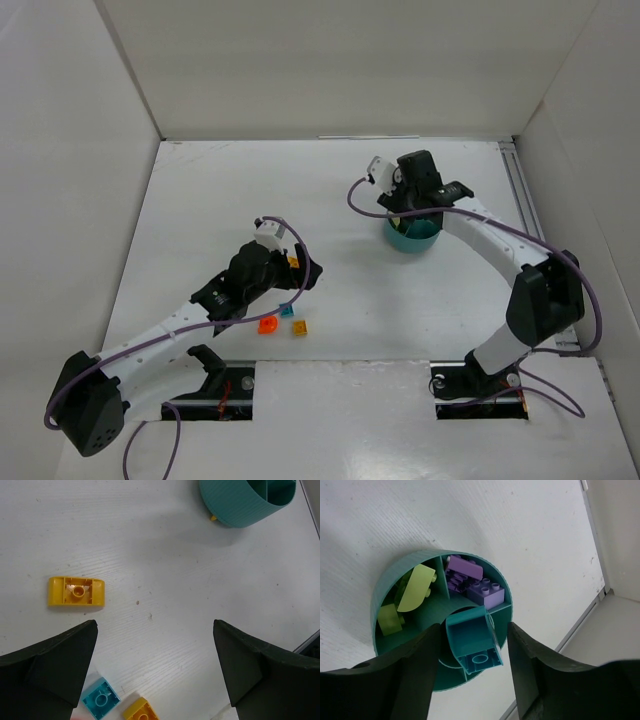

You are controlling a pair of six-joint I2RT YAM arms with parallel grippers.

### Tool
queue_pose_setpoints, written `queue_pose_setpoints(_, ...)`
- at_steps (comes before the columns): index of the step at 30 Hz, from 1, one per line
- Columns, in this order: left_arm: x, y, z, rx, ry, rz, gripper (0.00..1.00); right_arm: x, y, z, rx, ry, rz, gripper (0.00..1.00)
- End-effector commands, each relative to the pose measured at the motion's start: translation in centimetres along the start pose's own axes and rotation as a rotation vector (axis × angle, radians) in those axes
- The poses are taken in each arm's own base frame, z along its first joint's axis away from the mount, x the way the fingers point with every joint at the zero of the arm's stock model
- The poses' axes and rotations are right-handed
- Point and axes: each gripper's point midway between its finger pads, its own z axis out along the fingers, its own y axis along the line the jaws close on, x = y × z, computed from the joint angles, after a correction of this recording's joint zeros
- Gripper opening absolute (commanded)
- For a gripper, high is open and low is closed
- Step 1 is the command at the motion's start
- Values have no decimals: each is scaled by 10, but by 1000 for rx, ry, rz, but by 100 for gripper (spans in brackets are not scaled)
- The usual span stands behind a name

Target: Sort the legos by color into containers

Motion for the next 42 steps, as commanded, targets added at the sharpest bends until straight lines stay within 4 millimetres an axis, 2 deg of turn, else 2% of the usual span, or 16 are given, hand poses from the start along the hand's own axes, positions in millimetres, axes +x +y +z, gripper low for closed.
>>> queue_pose_setpoints(1, -22, -8, -4, 15, -67, 10, 100, -11, -9, -2, 22, -12, 6, 58)
queue_pose_setpoints(3, -21, -5, -4, 3, -64, 11, 100, -14, -12, -3, 28, -19, 8, 55)
queue_pose_setpoints(10, -21, -5, -4, 3, -64, 11, 100, -6, -14, -5, 36, 1, 21, 54)
queue_pose_setpoints(17, -22, -3, -6, -5, -68, 10, 100, -7, -15, -8, 47, -17, 26, 27)
queue_pose_setpoints(21, -24, -5, -7, -1, -76, 10, 100, -16, -21, -13, 72, -64, 36, 23)
queue_pose_setpoints(23, -24, -5, -7, -1, -76, 10, 100, -18, -31, -24, 112, -103, 54, 21)
queue_pose_setpoints(26, -27, -5, -9, -3, -89, 0, 100, -22, -41, -32, 148, -201, 86, 18)
queue_pose_setpoints(27, -27, -5, -9, -3, -89, 0, 100, -27, -48, -45, 173, -263, 90, 18)
queue_pose_setpoints(28, -27, -5, -9, -3, -89, 0, 100, -34, -46, -48, 147, -336, 91, 17)
queue_pose_setpoints(29, -27, -5, -9, -3, -89, 0, 100, -28, -53, -47, 168, -379, 108, 17)
queue_pose_setpoints(30, -27, -5, -9, -3, -89, 0, 100, -31, -60, -60, 191, -440, 112, 17)
queue_pose_setpoints(31, -27, -5, -9, -3, -89, 0, 100, -39, -55, -64, 158, -517, 99, 17)
queue_pose_setpoints(33, -27, -5, -9, -3, -89, 0, 100, -36, -62, -70, 185, -605, 95, 17)
queue_pose_setpoints(35, -29, -6, -8, 1, -97, -1, 100, -45, -54, -75, 127, -714, 59, 17)
queue_pose_setpoints(37, -28, -8, -9, 11, -91, -1, 100, -43, -56, -76, 121, -787, 45, 17)
queue_pose_setpoints(42, -34, -13, -7, 29, -105, -2, 100, -52, -36, -79, -16, -983, -8, 17)
